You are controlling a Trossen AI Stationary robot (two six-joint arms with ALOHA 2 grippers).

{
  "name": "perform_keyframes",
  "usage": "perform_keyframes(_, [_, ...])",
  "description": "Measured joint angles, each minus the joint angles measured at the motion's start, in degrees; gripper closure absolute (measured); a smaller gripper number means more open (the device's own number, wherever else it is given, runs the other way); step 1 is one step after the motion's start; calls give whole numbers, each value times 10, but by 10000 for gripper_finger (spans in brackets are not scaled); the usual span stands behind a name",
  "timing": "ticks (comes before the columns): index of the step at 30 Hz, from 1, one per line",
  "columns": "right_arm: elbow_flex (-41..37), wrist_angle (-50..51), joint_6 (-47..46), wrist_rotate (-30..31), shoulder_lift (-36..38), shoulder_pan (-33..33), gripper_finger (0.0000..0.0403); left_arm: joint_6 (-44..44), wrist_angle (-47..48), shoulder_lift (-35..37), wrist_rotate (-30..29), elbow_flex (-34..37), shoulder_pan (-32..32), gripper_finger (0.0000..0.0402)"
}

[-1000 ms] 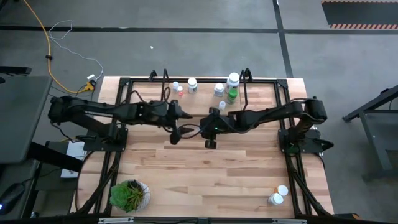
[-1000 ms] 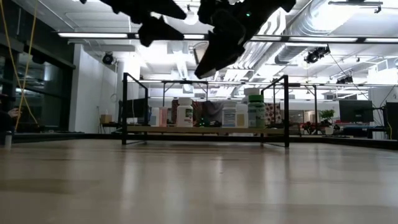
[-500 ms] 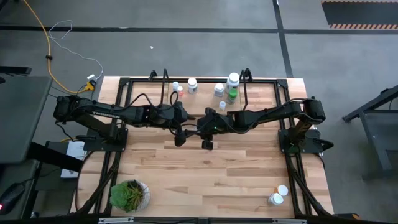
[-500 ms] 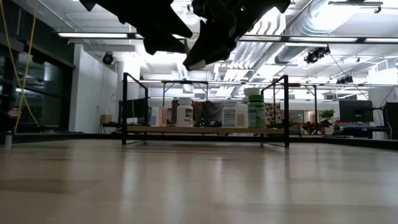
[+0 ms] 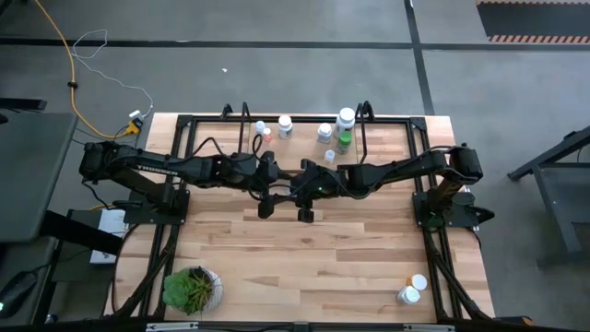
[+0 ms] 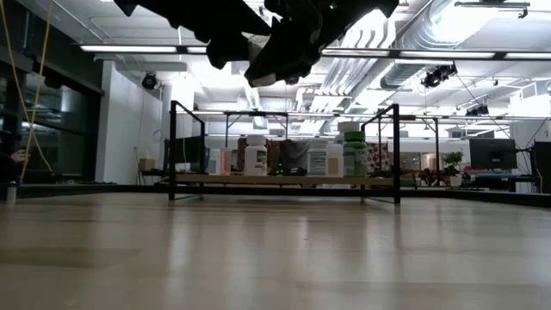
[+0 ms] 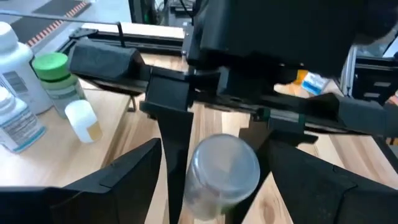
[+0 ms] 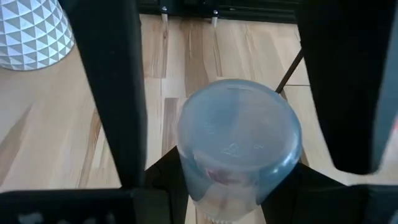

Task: Pick and place medicine bottles onto shelf by color
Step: Put the transparent pill bottle on the shelf

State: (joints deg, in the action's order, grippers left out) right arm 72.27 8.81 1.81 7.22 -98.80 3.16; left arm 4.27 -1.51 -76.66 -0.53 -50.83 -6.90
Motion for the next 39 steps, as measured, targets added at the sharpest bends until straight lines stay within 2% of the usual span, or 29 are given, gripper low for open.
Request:
perform_keyframes(10, [0,-1,-3,0,0,0,270,-11,21,0,-1,0,0,173])
perform_keyframes(21, [0,0,-19,0,0,0,268,-22,21,0,-1,0,0,273])
perform_keyframes(25, [0,3,-53,1,2,0,249,-4,20,0,0,0,0,276])
perform_keyframes(32, [0,85,-81,2,36,0,180,11,67,19,-3,0,-16,271])
perform_keyframes(35, [0,139,-87,2,58,-1,162,2,107,51,-3,1,-32,271])
perform_keyframes(39, [0,216,-109,1,74,-1,158,9,153,122,-8,1,-56,271])
